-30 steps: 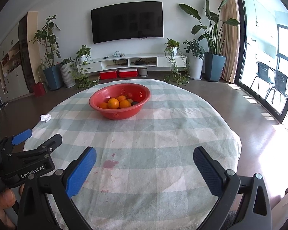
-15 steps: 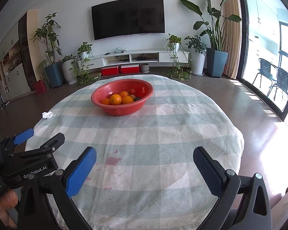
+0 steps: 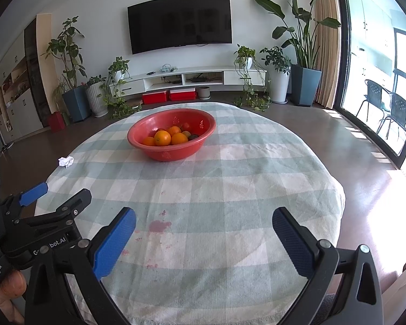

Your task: Organize fruits

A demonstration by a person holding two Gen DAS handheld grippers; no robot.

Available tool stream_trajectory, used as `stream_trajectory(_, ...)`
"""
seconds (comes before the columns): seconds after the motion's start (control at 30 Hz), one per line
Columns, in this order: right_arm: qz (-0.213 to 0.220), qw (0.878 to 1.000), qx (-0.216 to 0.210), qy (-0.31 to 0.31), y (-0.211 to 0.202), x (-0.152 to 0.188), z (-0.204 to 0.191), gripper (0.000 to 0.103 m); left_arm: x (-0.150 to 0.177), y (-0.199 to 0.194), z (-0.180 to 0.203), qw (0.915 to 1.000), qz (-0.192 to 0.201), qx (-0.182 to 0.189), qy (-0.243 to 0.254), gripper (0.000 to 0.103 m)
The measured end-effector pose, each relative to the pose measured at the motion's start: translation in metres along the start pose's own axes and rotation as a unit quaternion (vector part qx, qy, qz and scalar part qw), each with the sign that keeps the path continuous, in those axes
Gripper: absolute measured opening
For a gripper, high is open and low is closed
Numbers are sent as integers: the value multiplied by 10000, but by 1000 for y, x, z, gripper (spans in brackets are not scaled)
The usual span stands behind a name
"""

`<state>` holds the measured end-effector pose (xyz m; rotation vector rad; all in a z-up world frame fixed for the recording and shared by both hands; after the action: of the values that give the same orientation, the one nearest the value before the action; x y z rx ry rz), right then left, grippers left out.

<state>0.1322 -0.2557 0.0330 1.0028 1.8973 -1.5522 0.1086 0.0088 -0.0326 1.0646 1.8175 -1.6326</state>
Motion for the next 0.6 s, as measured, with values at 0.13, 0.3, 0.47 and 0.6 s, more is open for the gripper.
stream_trajectory(0.13,1,10000,-1,0,0,0,0,103,0,0,0,10000,-2,1,4,103)
stream_trajectory(0.3,1,10000,-2,-7,0,-1,0,103,0,0,0,10000,-5,4,3,103)
stream_trajectory(0.47,-2,10000,3,4,-1,-1,0,103,0,0,0,10000,-5,3,-1,103)
stream_trajectory(0.6,-10,10000,0,-1,-1,-1,0,103,0,0,1,10000,-6,10,-3,103)
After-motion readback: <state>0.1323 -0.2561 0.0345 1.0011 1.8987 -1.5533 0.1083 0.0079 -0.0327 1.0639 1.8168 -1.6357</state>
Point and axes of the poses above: each gripper's, at about its wrist camera, not at the fingertips, and y roughly the way its jaws point, z to its right, x to its underside, the point moved 2 cm from there along y, roughly the way its jaws point, and after that the axes turned 14 degrees about y, right-handed, at the moved point
